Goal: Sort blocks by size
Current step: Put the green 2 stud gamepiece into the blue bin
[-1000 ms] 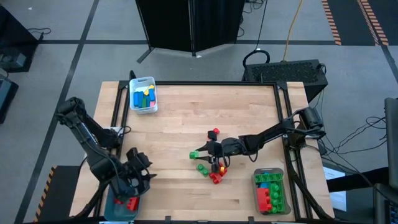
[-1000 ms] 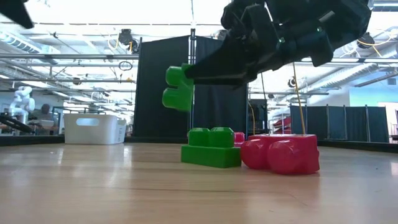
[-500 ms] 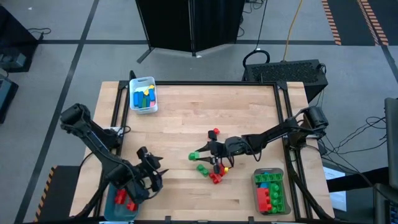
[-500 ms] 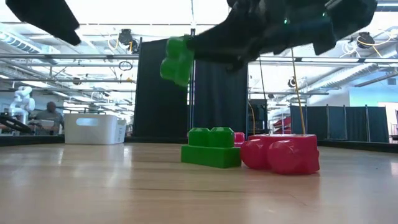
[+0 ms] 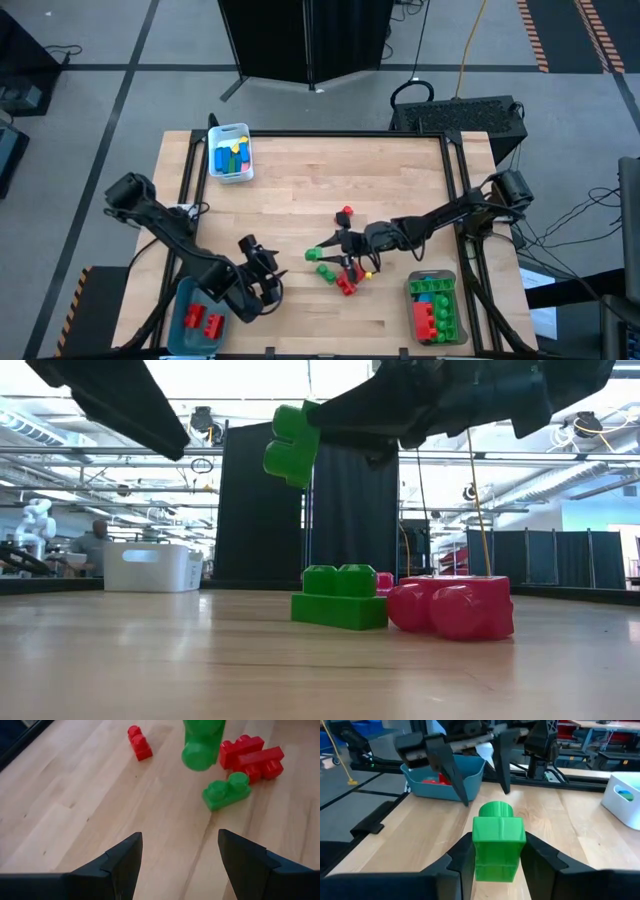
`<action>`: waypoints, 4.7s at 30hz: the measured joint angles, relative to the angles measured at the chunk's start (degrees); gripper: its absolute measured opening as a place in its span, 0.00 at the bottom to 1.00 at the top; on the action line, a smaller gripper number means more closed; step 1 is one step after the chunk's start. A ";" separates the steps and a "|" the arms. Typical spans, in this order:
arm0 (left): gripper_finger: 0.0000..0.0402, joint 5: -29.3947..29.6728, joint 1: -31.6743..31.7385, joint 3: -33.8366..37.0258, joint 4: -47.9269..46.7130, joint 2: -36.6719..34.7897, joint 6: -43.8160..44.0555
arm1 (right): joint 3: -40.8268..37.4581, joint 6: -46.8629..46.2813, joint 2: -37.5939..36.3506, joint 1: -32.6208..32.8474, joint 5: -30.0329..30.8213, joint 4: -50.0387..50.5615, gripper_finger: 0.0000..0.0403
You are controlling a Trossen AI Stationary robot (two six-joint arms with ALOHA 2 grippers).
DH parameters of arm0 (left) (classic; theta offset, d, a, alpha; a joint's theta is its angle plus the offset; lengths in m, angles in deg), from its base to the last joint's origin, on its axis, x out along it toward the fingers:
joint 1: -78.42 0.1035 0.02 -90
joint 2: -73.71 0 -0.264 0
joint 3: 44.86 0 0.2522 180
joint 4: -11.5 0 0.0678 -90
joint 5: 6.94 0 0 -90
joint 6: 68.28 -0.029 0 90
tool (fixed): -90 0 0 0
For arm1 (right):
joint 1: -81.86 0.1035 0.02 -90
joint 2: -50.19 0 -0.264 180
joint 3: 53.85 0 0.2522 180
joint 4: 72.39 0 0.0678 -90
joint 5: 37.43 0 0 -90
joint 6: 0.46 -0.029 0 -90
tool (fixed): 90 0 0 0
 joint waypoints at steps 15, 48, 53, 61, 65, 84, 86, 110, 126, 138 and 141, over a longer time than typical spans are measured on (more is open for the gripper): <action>0.61 -0.68 3.62 0.23 6.11 1.19 -6.14 | 0.00 1.10 0.02 0.60 0.35 -0.82 0.30; 0.61 -3.25 11.45 10.40 52.25 4.65 -34.18 | 0.00 -1.03 0.07 1.12 0.59 -3.26 0.30; 0.61 -3.25 11.45 10.40 57.60 6.90 -37.37 | 0.00 -1.07 0.07 1.14 0.55 -3.26 0.30; 0.61 -3.20 11.45 10.38 64.17 9.44 -40.15 | 0.00 -1.09 0.07 1.18 0.52 -3.21 0.30; 0.61 -3.11 11.43 10.38 64.08 10.10 -40.23 | 0.00 -1.11 0.07 1.20 0.52 -2.91 0.30; 0.26 -2.36 11.21 10.38 66.39 9.97 -41.66 | 0.11 -0.79 0.04 1.95 -0.04 0.02 0.30; 0.26 -2.35 11.21 10.38 66.40 9.97 -41.65 | 0.11 -0.81 0.04 1.95 0.02 0.05 0.30; 0.26 -1.62 10.04 10.38 66.07 9.77 -41.58 | 0.13 -0.13 0.04 1.92 0.17 0.59 0.34; 0.26 -1.25 3.59 10.27 32.84 -4.71 -14.79 | -0.13 3.80 -0.37 0.56 18.42 13.33 0.41; 0.26 -28.63 -1.60 10.29 5.88 -12.07 14.78 | -0.07 10.10 -0.37 -9.63 10.66 24.93 0.41; 0.26 -34.35 -2.54 10.29 3.52 -12.00 16.80 | -0.07 11.07 -0.37 -10.89 8.48 25.44 0.41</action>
